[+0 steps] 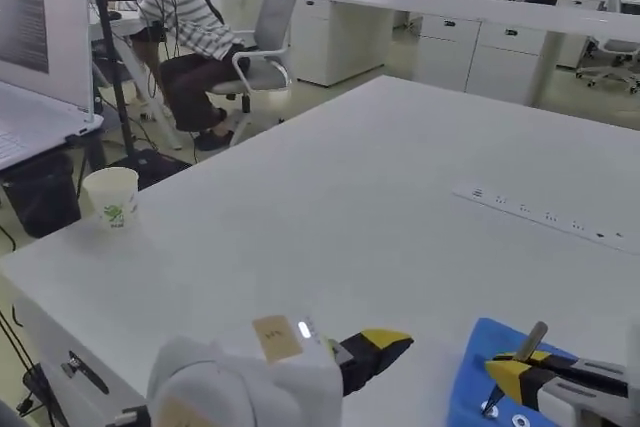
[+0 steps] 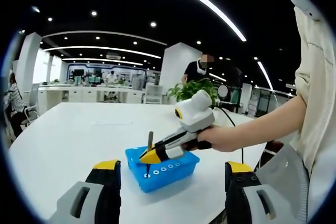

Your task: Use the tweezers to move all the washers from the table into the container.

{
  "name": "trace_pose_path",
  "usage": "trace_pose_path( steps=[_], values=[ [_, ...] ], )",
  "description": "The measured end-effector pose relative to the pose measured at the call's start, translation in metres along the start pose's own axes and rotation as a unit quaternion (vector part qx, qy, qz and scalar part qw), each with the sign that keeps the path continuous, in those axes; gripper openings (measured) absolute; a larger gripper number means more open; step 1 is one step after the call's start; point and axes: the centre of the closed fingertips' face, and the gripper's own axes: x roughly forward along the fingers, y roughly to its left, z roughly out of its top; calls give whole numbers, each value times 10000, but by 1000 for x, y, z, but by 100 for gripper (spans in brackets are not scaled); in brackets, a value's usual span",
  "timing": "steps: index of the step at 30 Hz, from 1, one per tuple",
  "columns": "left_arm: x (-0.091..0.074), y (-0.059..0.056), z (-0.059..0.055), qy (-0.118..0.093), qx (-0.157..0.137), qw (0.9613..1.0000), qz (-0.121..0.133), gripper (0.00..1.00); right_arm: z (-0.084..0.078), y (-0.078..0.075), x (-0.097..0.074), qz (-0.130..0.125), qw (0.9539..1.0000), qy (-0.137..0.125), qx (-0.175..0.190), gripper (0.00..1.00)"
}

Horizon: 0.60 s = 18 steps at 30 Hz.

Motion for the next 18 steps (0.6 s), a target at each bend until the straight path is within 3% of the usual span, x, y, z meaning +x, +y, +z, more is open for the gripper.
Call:
trace_pose_path(
  steps=[9, 18],
  values=[
    [0, 1, -6, 167, -353, 9992, -90, 82, 26, 0, -23, -46, 9990, -444, 21, 4],
    [0, -4, -10, 347, -384, 9983, -255, 79, 41, 8, -56, -327, 9954, -900, 97, 4]
  ],
)
